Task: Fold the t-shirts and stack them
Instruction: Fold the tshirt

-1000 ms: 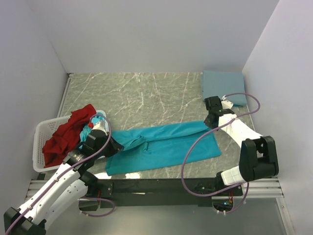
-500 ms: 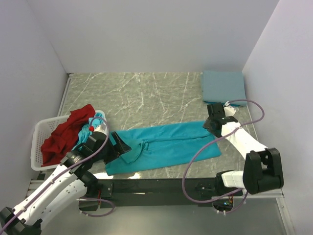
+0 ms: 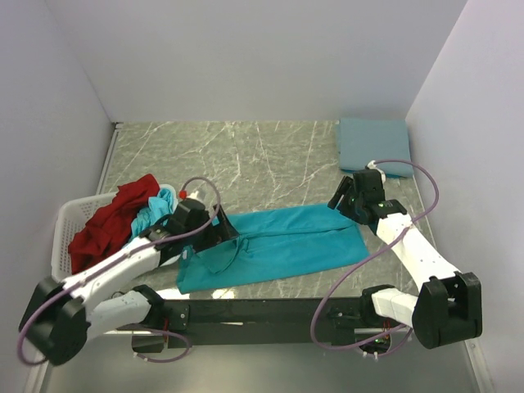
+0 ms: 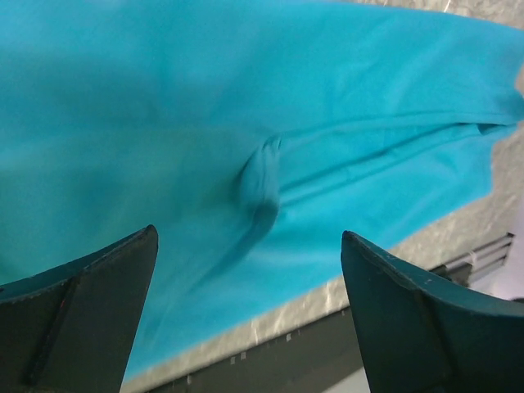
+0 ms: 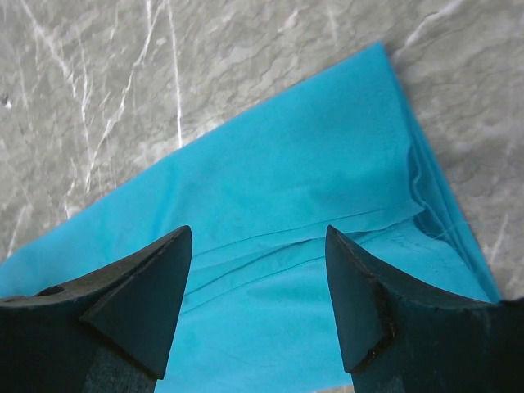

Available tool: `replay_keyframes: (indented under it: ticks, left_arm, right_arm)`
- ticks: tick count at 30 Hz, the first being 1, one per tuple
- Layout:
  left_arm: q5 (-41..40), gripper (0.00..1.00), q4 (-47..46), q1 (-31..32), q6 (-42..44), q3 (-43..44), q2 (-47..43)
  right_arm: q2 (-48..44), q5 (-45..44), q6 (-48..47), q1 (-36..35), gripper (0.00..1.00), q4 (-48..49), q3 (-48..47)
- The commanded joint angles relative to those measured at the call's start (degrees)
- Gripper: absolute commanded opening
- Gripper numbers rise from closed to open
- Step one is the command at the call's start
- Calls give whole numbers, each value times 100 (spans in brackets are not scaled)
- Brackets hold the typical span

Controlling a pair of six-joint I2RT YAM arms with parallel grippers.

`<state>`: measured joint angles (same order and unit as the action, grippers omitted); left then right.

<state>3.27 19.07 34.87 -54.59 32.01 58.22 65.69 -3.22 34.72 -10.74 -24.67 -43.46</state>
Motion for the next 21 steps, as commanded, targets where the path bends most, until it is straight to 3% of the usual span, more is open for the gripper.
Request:
replay_keyframes:
  ticks: [1,6,15,21]
  left_arm:
    - [139,99,-957,28,484,358,505]
    - [437,98,-1562,134,677,490,1270]
    - [561,95,-1863,932,809,692,2018]
    - [-211,94,-1311,1399,1020,947,1913]
  right_arm:
    - [-118,279,-167,-42,73,199,136]
    - [-109,138,-150,-42,73,111,189]
    - [-153,-178,-62,-16,74,32,259]
    - [-83,-231,-62,-7,74,58,321]
